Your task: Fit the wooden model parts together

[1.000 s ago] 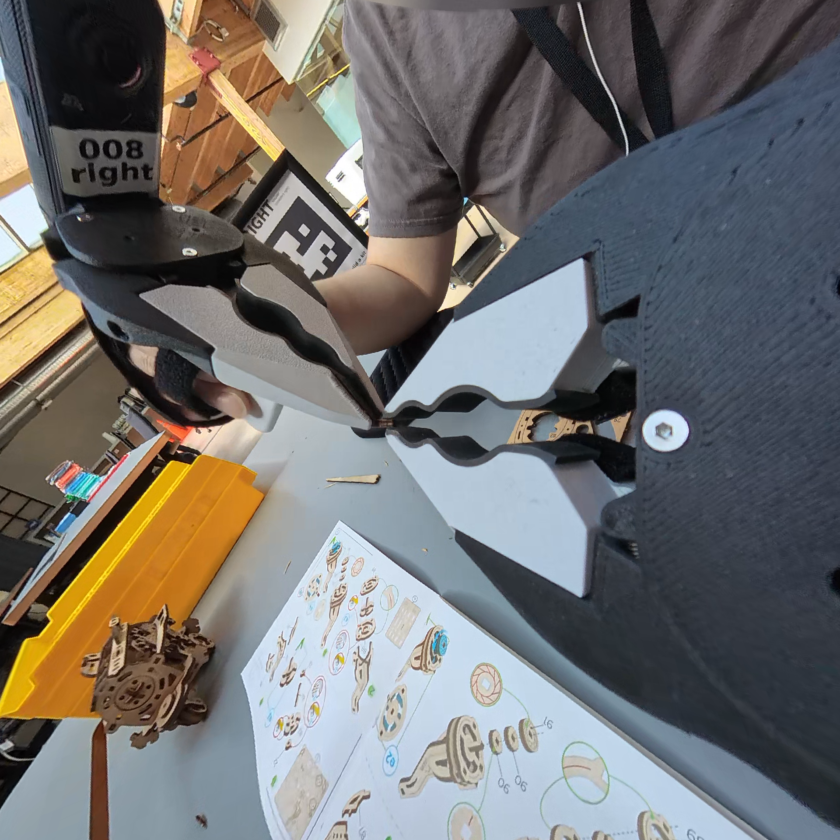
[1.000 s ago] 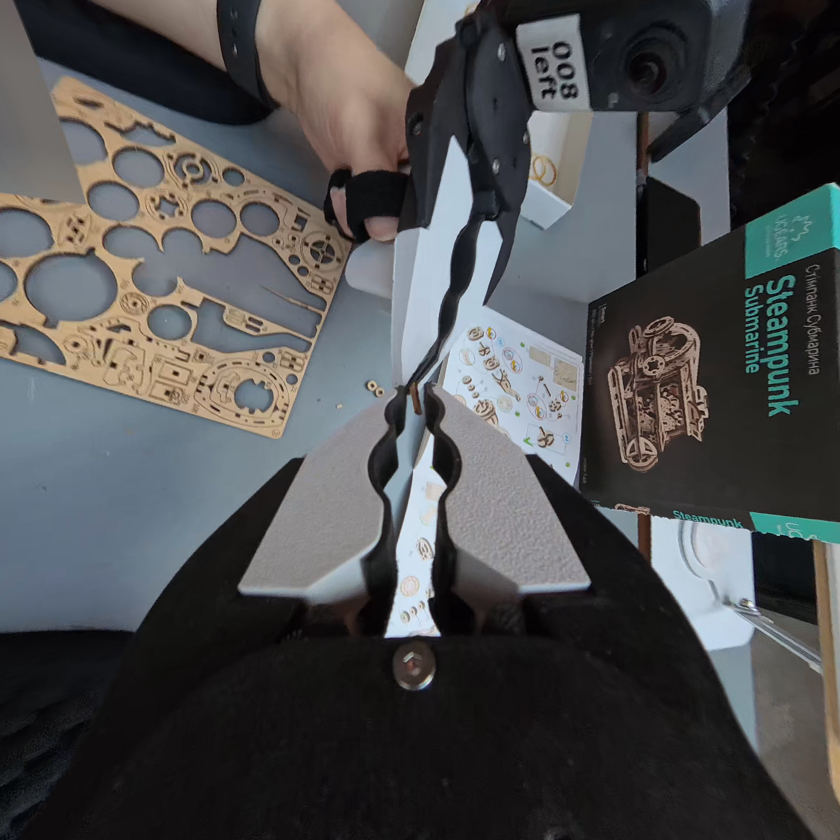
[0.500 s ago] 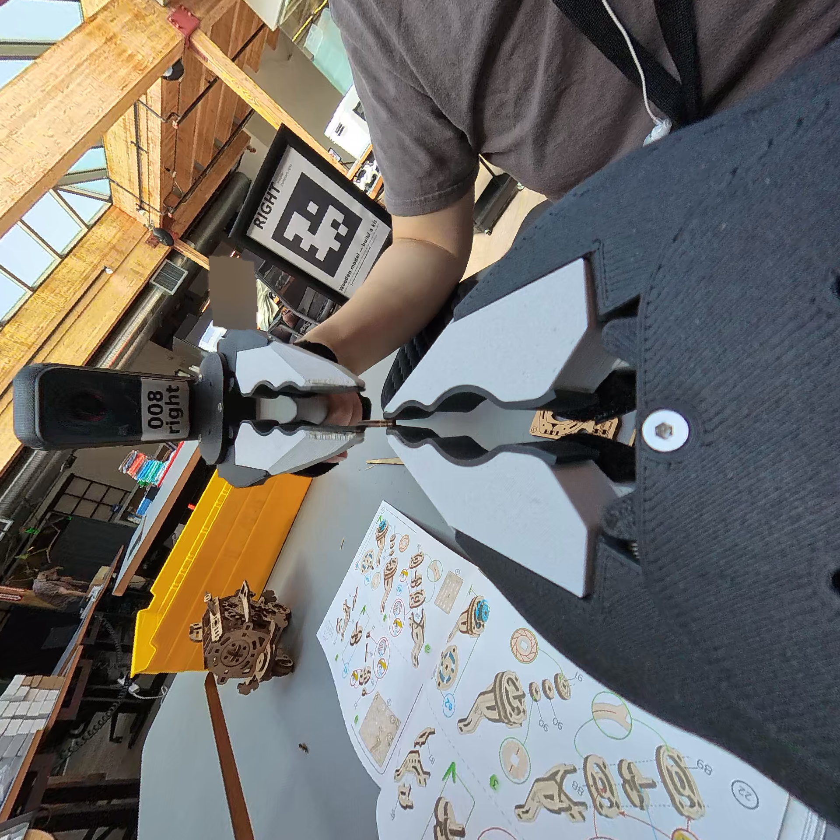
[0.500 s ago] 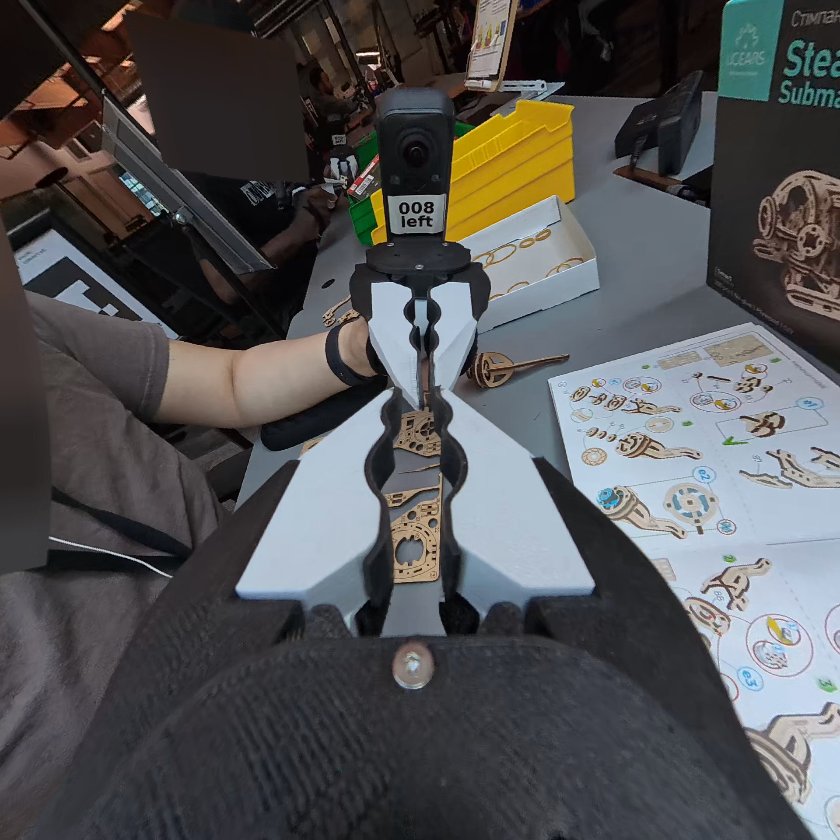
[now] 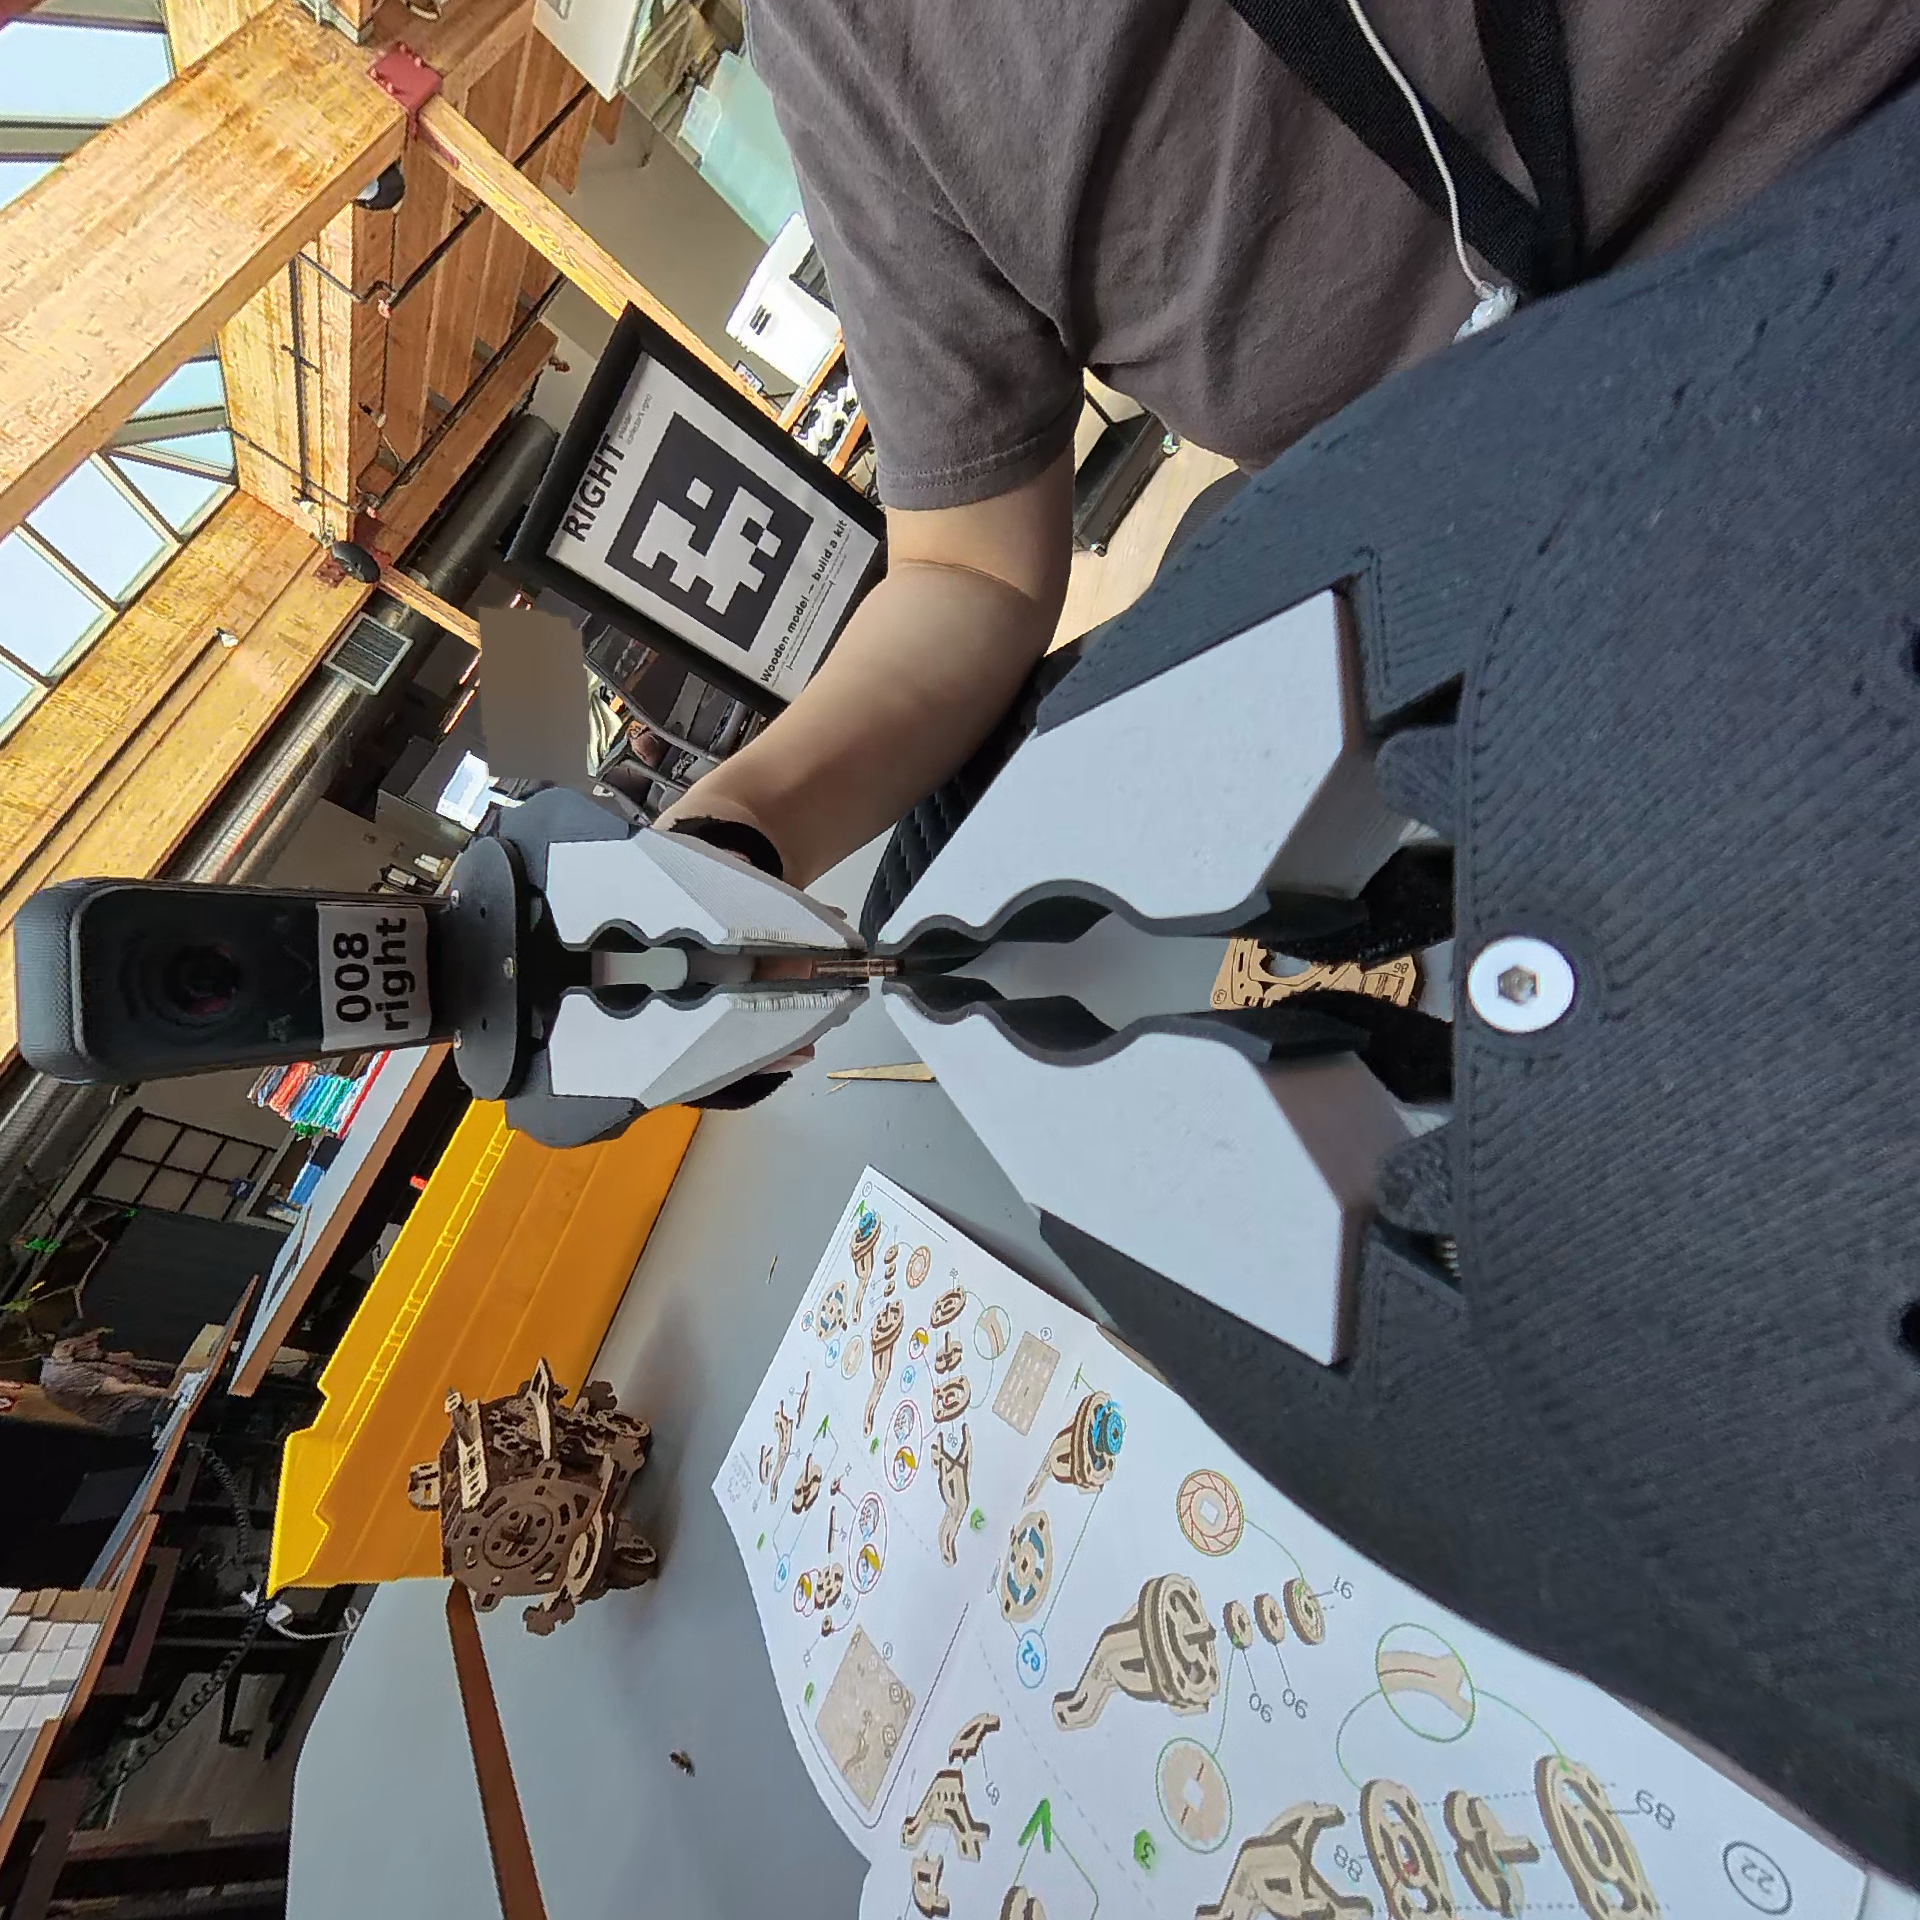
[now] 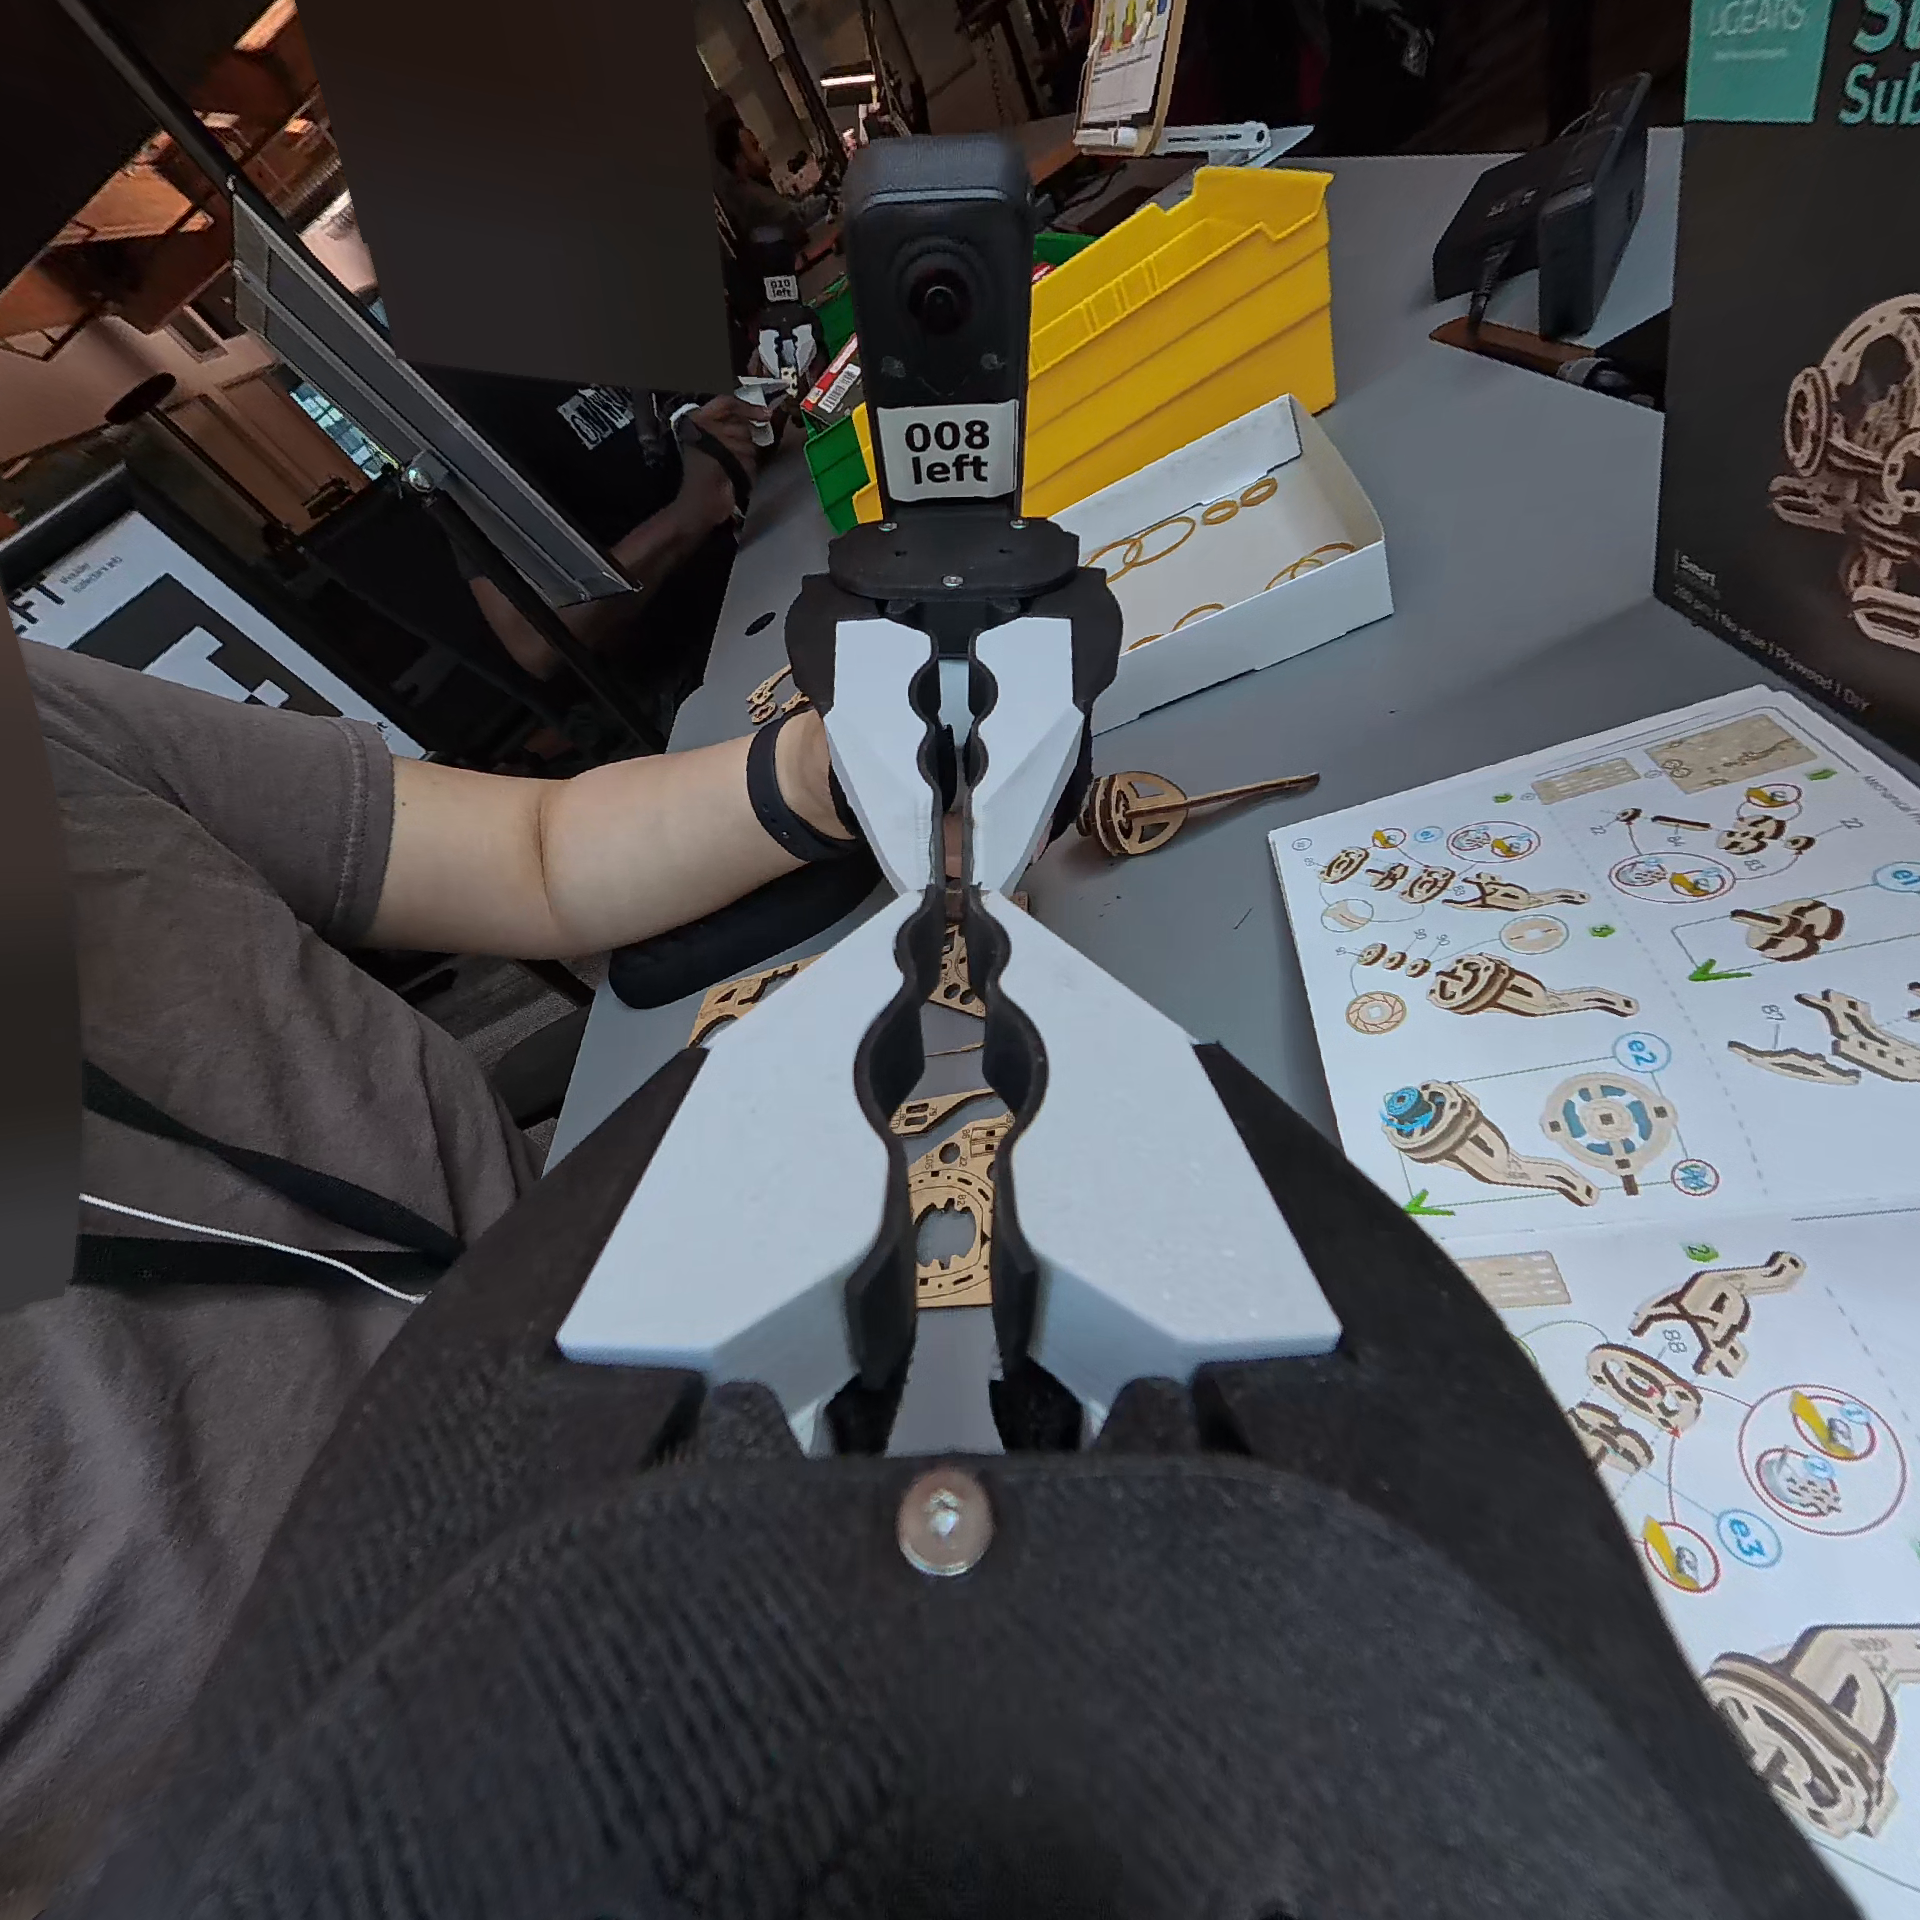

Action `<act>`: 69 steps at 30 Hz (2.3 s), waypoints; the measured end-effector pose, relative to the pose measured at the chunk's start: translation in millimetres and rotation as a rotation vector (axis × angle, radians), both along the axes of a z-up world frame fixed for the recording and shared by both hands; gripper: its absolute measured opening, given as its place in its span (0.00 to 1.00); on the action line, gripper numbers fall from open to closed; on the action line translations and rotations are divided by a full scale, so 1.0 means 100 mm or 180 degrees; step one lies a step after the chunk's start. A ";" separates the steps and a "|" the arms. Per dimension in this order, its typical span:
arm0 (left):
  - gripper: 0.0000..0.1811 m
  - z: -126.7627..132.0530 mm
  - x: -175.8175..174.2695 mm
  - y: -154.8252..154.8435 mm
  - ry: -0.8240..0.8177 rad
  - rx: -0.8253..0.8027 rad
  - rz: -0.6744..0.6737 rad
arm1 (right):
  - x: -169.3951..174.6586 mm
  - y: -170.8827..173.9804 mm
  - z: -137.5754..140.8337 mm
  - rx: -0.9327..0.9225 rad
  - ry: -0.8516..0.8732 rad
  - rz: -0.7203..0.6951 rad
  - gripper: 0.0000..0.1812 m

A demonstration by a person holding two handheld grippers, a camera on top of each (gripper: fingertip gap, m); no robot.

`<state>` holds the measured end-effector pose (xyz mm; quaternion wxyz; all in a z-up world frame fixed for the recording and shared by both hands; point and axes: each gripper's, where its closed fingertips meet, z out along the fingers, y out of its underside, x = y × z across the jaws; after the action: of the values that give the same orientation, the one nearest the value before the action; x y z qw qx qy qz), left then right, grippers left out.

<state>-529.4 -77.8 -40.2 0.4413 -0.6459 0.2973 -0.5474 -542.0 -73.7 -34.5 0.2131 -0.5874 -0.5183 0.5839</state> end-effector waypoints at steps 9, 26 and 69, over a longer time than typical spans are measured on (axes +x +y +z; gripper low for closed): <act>0.01 -0.01 0.00 -0.01 0.0048 0.0031 0.0001 | -0.01 -0.02 -0.02 -0.0105 -0.0046 0.0033 0.01; 0.06 -0.48 -0.17 0.24 0.0996 0.0194 0.0528 | 0.46 0.14 -1.09 -0.0273 -0.2392 -0.1564 0.01; 0.03 -0.39 -0.16 0.22 0.0922 0.0249 0.0529 | 0.44 0.16 -1.22 0.0590 -0.3401 -0.1533 0.01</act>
<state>-545.2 -55.9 -79.3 0.4624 -0.7227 0.3245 -0.3982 -498.1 -57.2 -156.7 0.0995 -0.8800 -0.4547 0.0947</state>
